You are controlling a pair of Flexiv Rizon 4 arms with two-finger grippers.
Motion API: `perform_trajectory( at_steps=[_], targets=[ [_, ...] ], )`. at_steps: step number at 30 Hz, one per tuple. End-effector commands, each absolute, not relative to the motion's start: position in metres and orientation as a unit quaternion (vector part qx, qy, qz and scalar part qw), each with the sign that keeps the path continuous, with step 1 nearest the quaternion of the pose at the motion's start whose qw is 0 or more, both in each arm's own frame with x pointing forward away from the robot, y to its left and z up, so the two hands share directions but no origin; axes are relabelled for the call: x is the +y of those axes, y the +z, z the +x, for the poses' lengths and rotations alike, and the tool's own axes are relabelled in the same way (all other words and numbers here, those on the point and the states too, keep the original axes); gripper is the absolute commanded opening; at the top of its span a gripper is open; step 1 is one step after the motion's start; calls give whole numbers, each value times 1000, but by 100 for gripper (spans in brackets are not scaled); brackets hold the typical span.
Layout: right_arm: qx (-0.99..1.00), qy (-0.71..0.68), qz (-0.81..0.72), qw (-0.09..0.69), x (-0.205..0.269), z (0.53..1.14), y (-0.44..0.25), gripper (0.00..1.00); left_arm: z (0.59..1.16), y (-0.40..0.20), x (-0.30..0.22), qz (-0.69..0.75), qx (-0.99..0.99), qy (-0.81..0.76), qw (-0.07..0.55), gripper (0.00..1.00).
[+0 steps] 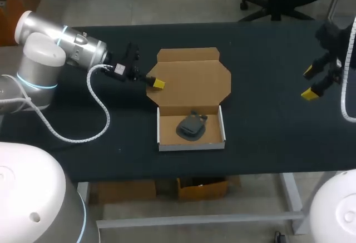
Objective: Assemble the packaging by folding the flat box into shape, placing the metal phone stand inside, and closing the box properly
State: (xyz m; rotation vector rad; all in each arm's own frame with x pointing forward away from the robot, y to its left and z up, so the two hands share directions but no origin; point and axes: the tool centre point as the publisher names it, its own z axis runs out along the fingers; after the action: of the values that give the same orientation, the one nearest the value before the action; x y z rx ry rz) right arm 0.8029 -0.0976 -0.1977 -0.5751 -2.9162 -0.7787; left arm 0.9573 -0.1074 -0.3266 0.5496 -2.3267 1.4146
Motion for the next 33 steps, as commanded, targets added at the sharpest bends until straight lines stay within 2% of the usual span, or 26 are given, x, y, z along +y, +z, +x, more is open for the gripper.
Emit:
perform_trajectory(
  at_steps=[1,12,23,33],
  targets=[
    [-949,-252,-186,39,-97,804,-196,100,957,-328,-107,185,-824,504,180,0],
    [-950,-253,-181,39,-93,805,-193,100,948,-324,-110,126,-837,512,146,0],
    [-954,-254,-158,23,-81,810,-175,100,948,-324,-110,126,-837,512,146,0],
    [-963,-240,-125,16,-53,839,-157,100,948,-324,-110,126,-837,512,146,0]
  ],
)
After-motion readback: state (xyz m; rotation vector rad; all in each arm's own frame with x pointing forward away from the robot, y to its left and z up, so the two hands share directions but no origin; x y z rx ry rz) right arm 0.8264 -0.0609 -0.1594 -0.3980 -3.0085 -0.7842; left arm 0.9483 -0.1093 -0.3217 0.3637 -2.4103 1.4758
